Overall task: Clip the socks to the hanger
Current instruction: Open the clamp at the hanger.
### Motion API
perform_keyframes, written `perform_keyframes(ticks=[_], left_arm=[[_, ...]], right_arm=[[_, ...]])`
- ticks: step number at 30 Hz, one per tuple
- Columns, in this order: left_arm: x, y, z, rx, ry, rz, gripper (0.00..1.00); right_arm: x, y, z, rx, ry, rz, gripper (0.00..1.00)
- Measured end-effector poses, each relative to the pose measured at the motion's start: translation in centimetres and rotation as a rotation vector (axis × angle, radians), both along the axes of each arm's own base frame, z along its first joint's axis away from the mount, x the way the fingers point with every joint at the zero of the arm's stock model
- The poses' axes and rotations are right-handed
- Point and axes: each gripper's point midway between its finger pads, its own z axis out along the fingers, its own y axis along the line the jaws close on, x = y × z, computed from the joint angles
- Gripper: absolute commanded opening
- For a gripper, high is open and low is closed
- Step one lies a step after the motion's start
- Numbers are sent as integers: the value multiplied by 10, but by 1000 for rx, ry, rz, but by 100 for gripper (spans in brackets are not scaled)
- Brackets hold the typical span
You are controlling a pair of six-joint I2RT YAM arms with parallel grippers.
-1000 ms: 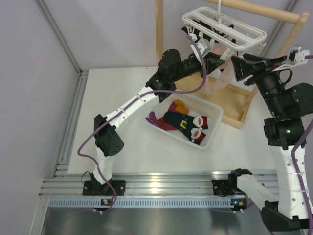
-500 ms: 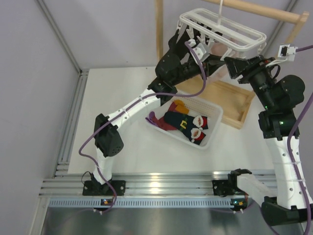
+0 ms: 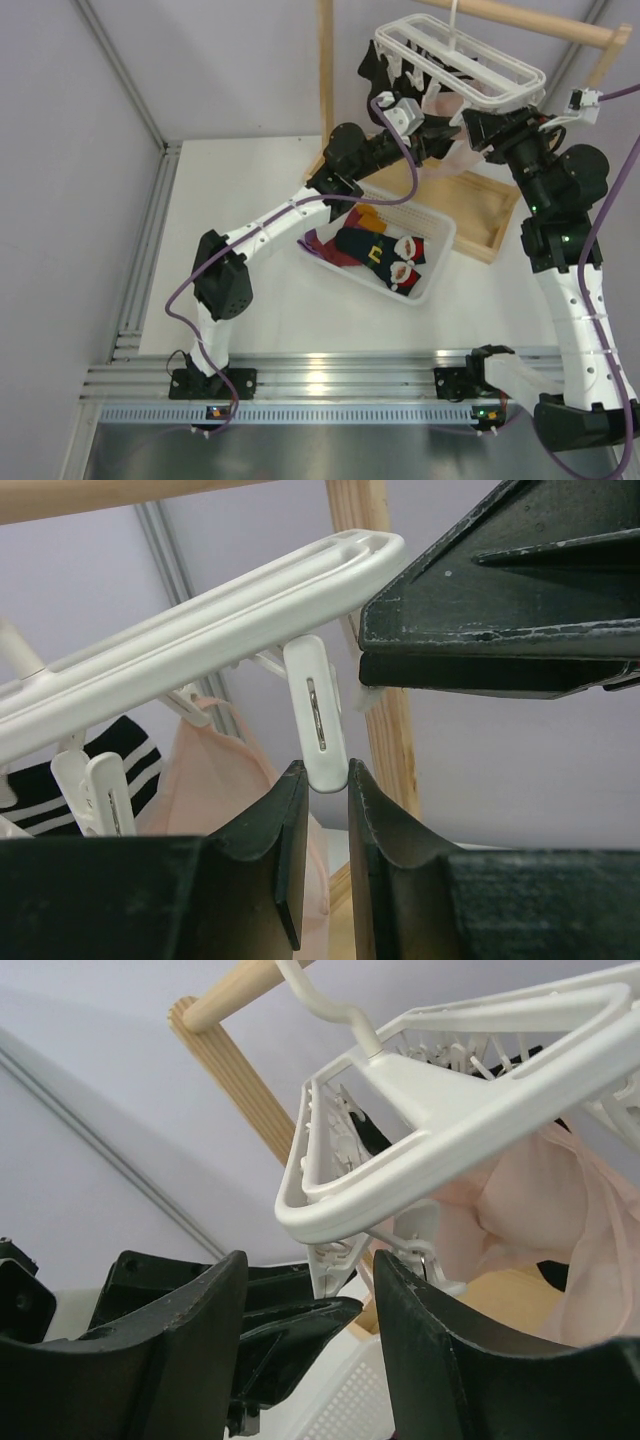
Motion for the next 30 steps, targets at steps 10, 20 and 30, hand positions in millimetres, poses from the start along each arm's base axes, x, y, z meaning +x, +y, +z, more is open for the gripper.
perform_keyframes(ticks=[10,20,30], left_arm=[[-4,0,3,-25,-3,-20,0],[-8,1,6,-43,-16,-40,0],[-7,1,0,-37,-24,-34,36]], right_arm=[[15,2,-4,27,11,6,50],[26,5,-4,44,6,17,35],[26,9,-2,88,13,39,0]])
